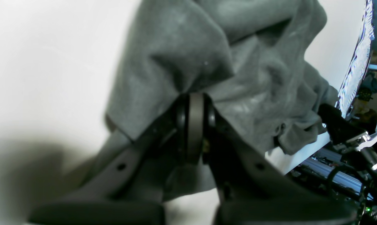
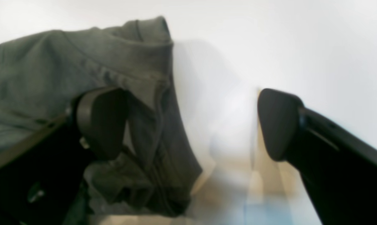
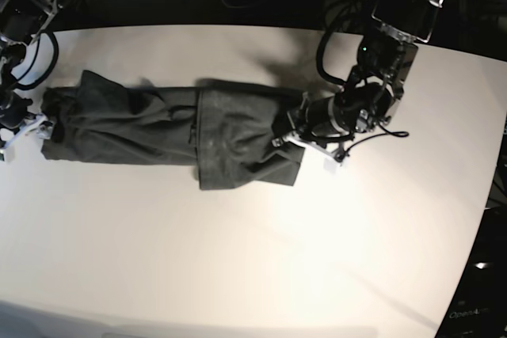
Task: Fold the T-shirt properly
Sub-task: 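Hold the strip end with the left gripper while the right gripper releases, then grasp the strip end with the right gripper and lift it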
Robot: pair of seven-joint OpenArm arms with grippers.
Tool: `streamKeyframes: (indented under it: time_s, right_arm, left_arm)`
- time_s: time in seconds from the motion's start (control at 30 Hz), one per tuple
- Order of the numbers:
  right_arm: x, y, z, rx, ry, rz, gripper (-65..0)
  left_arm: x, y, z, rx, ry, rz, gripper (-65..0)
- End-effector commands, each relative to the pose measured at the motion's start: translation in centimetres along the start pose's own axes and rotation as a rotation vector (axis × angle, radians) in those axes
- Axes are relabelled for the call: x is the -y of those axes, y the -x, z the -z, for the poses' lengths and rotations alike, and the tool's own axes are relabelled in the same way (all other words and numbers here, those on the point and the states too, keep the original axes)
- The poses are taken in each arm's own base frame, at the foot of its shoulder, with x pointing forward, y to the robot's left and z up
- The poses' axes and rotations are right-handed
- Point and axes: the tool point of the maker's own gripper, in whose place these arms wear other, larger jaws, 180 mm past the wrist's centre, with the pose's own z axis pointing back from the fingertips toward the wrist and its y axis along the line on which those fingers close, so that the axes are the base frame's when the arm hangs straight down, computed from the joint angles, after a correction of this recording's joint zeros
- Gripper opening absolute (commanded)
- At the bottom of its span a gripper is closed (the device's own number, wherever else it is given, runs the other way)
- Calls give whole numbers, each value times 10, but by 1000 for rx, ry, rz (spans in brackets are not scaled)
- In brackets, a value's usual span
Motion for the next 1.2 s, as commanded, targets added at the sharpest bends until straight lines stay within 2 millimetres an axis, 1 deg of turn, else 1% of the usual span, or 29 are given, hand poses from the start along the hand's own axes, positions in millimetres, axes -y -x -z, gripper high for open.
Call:
streamKeyframes:
  time_s: [0.0,0.03,0.17,0.27,0.37,0.43,0.53,0.67,0.7,0.73,0.8,0.87,0.93,1.03,1.1,1.17]
  right_arm:
    - [-9,21,4,-92,-21,-1,0]
    - [-12,22,5,-94,-26,1,-10]
    - [-19,23,9,-97,-41,8,-135]
    - [-23,24,11,-98,-46,10,-213]
    - [-24,27,11,-102,-48,11,-266]
    - [-31,32,14,-109,-61,17,-302]
    - [-33,34,15,-115,-66,12,-408]
    - [-49,36,22,-148,-95,-53,-591]
    - [-52,36,23,-155,-99,-70,-627]
    - [-55,36,24,-164,-106,-88,-650]
    - [-61,37,26,-175,-116,-115,-643]
    - [-64,28,24,-159,-113,-148,-643]
    - [-67,26,21,-151,-109,-190,-643]
    - [-75,11,10,-106,-94,-272,-643]
    - [-80,6,1,-83,-86,-322,-643]
    - [-89,1,-4,-65,-90,-376,-643]
  left_arm:
    - [-112,18,-15,-7,-432,-16,-622]
    - [-112,19,-14,-8,-430,-17,-622]
    - [-111,18,-14,-7,-430,-16,-622]
    - [-111,18,-14,-7,-430,-16,-622]
    - [-110,17,-14,-5,-428,-18,-622]
    - [-110,17,-14,-5,-428,-18,-622]
    - [-107,12,-14,4,-422,-15,-622]
    - [-106,11,-14,6,-420,-15,-622]
    - [-106,11,-14,6,-420,-15,-622]
    - [-106,11,-14,5,-420,-15,-622]
    - [-106,11,-14,5,-420,-15,-622]
    - [-106,11,-14,5,-420,-15,-622]
    - [-106,11,-14,5,-420,-15,-622]
    - [-106,11,-14,5,-420,-15,-622]
    - [-105,11,-13,4,-419,-15,-622]
    - [-105,12,-13,4,-418,-16,-622]
